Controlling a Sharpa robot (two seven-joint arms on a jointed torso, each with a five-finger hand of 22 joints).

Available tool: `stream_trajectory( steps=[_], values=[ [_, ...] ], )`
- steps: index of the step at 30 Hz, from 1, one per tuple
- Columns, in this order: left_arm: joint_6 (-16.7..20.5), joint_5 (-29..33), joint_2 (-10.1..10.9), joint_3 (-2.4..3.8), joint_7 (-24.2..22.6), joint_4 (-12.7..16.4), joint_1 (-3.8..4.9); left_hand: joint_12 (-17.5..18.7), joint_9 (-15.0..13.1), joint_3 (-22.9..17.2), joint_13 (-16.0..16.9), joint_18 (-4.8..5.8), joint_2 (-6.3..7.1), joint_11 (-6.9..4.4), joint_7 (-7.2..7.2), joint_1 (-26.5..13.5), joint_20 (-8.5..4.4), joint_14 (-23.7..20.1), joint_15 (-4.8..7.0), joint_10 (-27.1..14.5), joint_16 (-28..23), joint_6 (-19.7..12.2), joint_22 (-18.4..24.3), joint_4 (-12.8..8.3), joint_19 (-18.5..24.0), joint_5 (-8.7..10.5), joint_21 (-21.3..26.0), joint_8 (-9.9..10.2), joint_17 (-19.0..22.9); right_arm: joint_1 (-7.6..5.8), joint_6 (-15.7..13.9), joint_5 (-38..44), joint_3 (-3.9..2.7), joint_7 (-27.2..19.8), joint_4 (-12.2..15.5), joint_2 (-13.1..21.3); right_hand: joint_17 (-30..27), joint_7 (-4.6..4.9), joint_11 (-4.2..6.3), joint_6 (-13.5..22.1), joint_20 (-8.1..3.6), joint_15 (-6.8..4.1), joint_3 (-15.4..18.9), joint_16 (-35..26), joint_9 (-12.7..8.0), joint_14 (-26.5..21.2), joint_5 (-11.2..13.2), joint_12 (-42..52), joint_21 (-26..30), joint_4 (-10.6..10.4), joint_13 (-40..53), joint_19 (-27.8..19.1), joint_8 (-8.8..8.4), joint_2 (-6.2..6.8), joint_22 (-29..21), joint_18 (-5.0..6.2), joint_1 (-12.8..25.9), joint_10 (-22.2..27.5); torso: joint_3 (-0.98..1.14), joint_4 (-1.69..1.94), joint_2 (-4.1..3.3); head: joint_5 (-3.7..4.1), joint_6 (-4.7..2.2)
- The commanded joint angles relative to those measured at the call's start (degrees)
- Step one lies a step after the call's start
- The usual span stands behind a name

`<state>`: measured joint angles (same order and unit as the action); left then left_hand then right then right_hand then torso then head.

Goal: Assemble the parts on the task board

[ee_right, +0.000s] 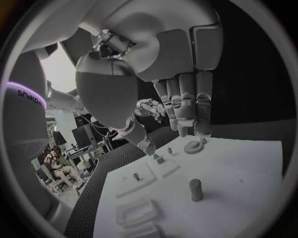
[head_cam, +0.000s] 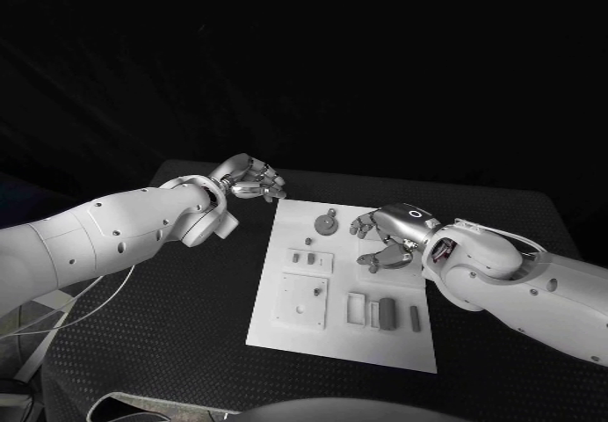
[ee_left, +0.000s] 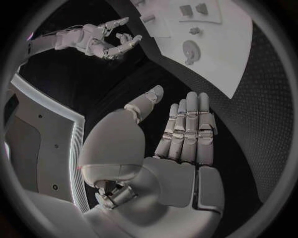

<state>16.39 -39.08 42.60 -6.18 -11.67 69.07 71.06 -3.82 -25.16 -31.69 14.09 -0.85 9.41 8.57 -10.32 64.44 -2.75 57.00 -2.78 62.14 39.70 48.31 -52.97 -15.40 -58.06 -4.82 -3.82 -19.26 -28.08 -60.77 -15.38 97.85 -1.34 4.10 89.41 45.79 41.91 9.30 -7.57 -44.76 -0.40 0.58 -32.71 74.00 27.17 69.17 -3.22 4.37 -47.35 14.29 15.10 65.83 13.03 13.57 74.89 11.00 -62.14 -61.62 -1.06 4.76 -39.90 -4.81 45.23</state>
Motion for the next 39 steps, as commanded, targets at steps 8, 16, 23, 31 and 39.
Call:
stream_trajectory(
  steps=[8,16,23,31,39],
  values=[
    [-0.6,0.7,0.0,0.04,-0.8,-0.2,0.07,-0.2,0.1,0.5,-0.1,0.52,-0.23,0.12,-0.09,0.4,0.14,0.2,-0.25,0.0,-0.2,0.0,0.1,0.1,0.0,-0.24,-0.1,-0.3,-0.2,0.07,6.4,-1.1,0.23,-1.2,-1.6,1.5,-0.1,-0.93,-0.35,0.9,0.18,0.82,0.9,0.4,-0.1,-0.8,-0.1,-0.6,0.5,-0.6,-0.5,-0.8,0.17,0.81,0.2,4.0,1.2,1.7,0.02,0.1,-0.04,0.23,0.24],
    [-0.7,0.7,0.0,0.03,-0.7,-0.1,0.07,-0.2,0.1,0.5,-0.1,0.52,-0.23,0.12,-0.09,0.4,0.14,0.2,-0.25,0.0,-0.3,0.0,0.1,0.1,0.0,-0.24,-0.1,-0.3,-0.2,0.42,5.9,1.6,1.06,-0.6,-4.0,0.9,-0.2,-0.46,-0.08,0.9,0.0,0.57,1.1,0.7,0.1,-0.6,-0.1,-0.3,0.5,-0.1,-0.6,-0.6,0.65,-0.15,0.3,4.0,0.3,1.8,-0.03,0.2,-0.01,0.37,0.28],
    [-0.6,0.7,0.1,0.03,-0.7,0.0,0.07,-0.2,0.1,0.5,-0.1,0.52,-0.22,0.13,-0.09,0.4,0.14,0.3,-0.25,0.0,-0.3,0.0,0.1,0.1,0.0,-0.24,-0.1,-0.3,-0.3,0.9,5.3,2.3,1.45,-0.8,-5.9,-0.1,-0.5,-0.37,0.16,0.8,-0.11,0.33,1.3,0.7,0.1,-0.3,-0.1,-0.2,0.4,0.9,-0.7,-0.4,1.05,-1.49,0.3,4.0,-0.6,1.9,-0.1,0.25,0.03,0.67,0.18],
    [-0.6,0.7,0.1,0.03,-0.8,0.1,0.07,-0.2,0.1,0.5,-0.1,0.52,-0.25,0.13,-0.09,0.4,0.14,0.3,-0.25,0.0,-0.3,0.0,0.1,0.1,0.0,-0.24,-0.1,-0.3,-0.3,1.74,4.9,2.7,2.3,-0.9,-6.8,-1.1,-0.7,-0.02,0.44,0.0,-0.29,0.08,1.9,1.0,0.2,0.4,-0.1,0.4,0.3,2.2,-0.6,0.1,1.87,-3.61,0.5,4.0,-1.7,0.8,-0.11,0.18,0.0,0.71,0.33],
    [-0.9,0.7,0.2,0.03,-0.6,0.1,0.07,-0.2,0.1,0.5,-0.2,0.53,-0.24,0.15,-0.08,0.3,0.15,0.3,-0.26,-0.1,-0.4,0.1,0.2,0.1,0.0,-0.23,-0.1,-0.3,-0.4,1.96,5.2,3.5,2.86,-0.7,-7.0,-1.4,-1.1,0.76,1.11,-3.1,-0.46,-0.56,0.8,1.0,0.3,1.5,-0.2,1.9,0.1,1.9,-0.1,0.7,3.59,-5.49,0.6,4.0,-4.1,-2.9,-0.11,0.21,0.02,0.68,0.49]
  ],
)
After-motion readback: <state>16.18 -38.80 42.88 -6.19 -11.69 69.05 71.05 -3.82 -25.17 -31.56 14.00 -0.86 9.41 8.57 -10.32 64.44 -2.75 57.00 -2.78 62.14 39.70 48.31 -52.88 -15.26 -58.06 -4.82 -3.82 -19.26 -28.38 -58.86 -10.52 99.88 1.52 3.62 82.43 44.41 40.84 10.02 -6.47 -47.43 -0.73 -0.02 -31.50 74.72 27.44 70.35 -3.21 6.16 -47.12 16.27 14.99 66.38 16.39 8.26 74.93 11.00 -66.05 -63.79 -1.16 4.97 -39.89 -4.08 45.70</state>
